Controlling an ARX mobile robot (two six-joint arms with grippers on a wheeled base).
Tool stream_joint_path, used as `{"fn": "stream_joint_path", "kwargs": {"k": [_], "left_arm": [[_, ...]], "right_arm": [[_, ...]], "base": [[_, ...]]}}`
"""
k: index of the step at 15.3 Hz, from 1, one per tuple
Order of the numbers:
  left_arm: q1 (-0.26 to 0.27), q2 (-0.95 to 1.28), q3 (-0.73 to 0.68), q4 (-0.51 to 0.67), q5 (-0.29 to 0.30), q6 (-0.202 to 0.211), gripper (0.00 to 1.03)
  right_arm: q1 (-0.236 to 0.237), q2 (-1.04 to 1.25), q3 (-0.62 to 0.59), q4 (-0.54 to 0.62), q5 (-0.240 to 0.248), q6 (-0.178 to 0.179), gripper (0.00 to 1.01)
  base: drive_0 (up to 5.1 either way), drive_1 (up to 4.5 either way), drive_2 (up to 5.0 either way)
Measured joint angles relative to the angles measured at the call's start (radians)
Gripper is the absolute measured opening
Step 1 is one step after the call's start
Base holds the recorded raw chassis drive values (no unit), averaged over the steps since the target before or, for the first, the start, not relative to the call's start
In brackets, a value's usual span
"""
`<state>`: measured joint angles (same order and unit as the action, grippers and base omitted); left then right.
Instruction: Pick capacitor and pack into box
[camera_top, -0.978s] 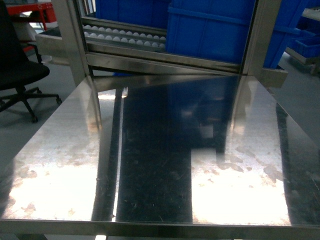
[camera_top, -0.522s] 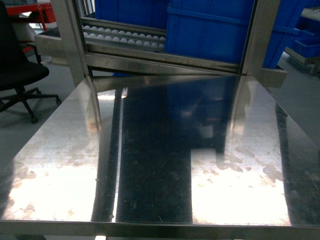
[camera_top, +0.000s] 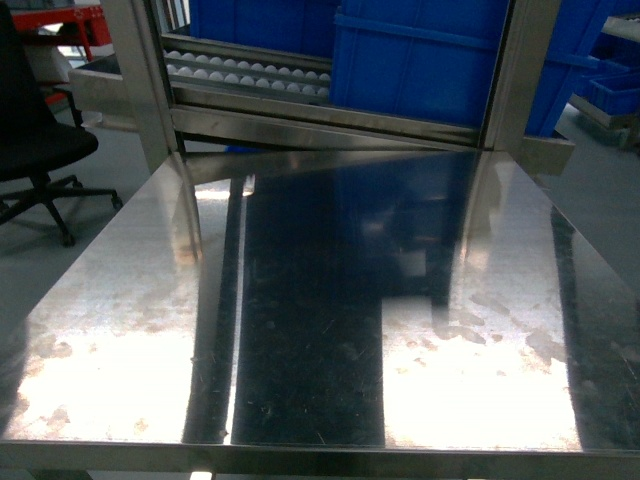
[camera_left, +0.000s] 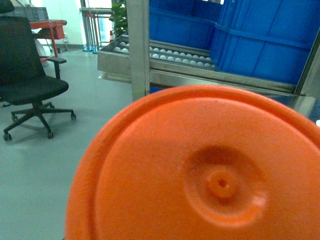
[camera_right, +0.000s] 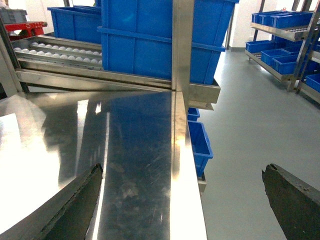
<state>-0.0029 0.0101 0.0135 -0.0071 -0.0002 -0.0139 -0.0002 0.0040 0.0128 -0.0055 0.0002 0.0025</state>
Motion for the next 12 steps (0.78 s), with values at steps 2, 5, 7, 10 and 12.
{"fn": "stream_joint_path", "kwargs": {"k": [2, 5, 7, 10, 12], "left_arm": [[0.0, 0.0, 0.0, 0.0, 0.0, 0.0, 0.43], [0.0, 0.0, 0.0, 0.0, 0.0, 0.0, 0.43], [0.0, 0.0, 0.0, 0.0, 0.0, 0.0, 0.43], [0.0, 0.0, 0.0, 0.004, 0.0, 0.0, 0.43], [0.0, 0.0, 0.0, 0.003, 0.0, 0.0, 0.43]], "right_arm": [[0.0, 0.0, 0.0, 0.0, 0.0, 0.0, 0.98], [0.0, 0.0, 0.0, 0.0, 0.0, 0.0, 0.98], [0.0, 0.0, 0.0, 0.001, 0.0, 0.0, 0.98], [0.0, 0.0, 0.0, 0.003, 0.0, 0.0, 0.98], [0.0, 0.0, 0.0, 0.003, 0.0, 0.0, 0.98]], "base": [[0.0, 0.0, 0.0], [0.0, 0.0, 0.0], [0.0, 0.0, 0.0], [0.0, 0.0, 0.0], [0.0, 0.0, 0.0]]}}
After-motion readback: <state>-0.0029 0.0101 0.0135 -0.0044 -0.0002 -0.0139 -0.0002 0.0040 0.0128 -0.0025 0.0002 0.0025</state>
